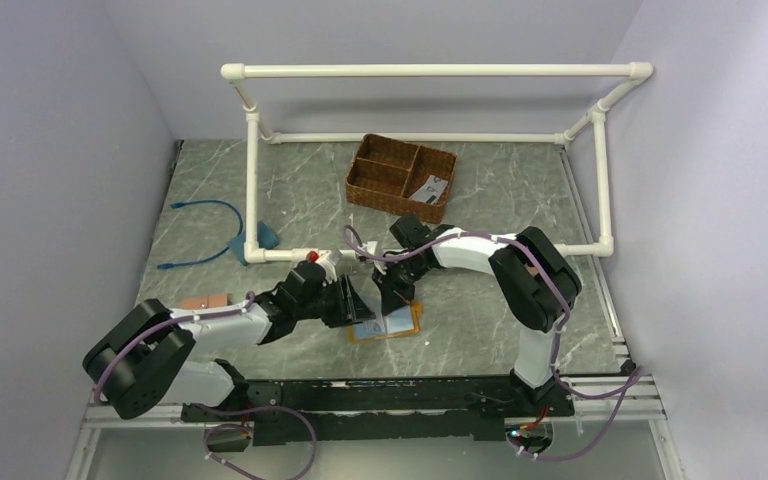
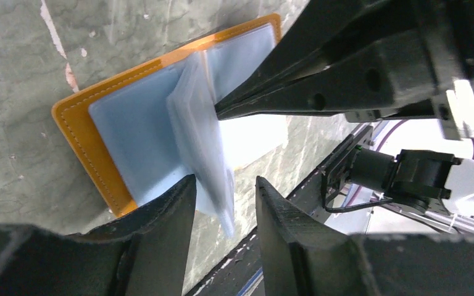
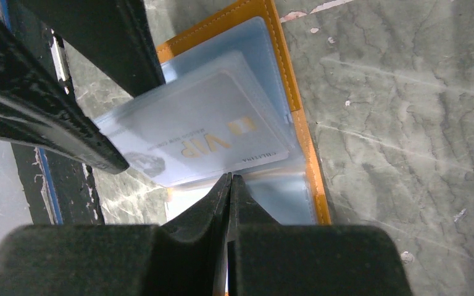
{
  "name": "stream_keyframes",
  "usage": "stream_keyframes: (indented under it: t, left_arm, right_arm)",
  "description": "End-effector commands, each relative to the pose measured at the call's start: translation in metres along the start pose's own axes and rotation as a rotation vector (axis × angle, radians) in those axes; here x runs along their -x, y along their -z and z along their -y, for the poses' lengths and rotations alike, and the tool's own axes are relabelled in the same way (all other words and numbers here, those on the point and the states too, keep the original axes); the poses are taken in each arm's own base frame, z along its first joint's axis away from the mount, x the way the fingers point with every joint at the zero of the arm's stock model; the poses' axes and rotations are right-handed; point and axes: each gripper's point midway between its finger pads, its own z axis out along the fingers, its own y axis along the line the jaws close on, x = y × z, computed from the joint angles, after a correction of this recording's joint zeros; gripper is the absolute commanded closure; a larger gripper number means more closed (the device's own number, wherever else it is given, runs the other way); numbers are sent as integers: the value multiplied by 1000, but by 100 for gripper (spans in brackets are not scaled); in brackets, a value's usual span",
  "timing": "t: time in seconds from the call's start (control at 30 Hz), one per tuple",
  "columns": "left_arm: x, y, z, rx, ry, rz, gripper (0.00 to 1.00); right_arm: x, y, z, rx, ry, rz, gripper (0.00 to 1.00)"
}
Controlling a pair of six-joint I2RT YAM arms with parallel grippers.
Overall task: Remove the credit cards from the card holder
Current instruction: Remove the credit card from the card holder.
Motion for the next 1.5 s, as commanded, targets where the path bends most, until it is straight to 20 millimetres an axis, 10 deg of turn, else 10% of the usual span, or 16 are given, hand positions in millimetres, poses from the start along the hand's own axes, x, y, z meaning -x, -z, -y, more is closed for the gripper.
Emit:
stream_keyframes:
  t: [0.0,0.67,1.47]
  left_arm:
    - [12,7,22,-79,-21,55,57]
    - [11,-1,1,34,-15,42,68]
    - [7,3,0,51,-1,14,59]
  right_arm:
    - [9,2,4,-17,18,3,97]
    - [20,14,-2,4,25,44,92]
    - [16,11,2,-2,15,33,91]
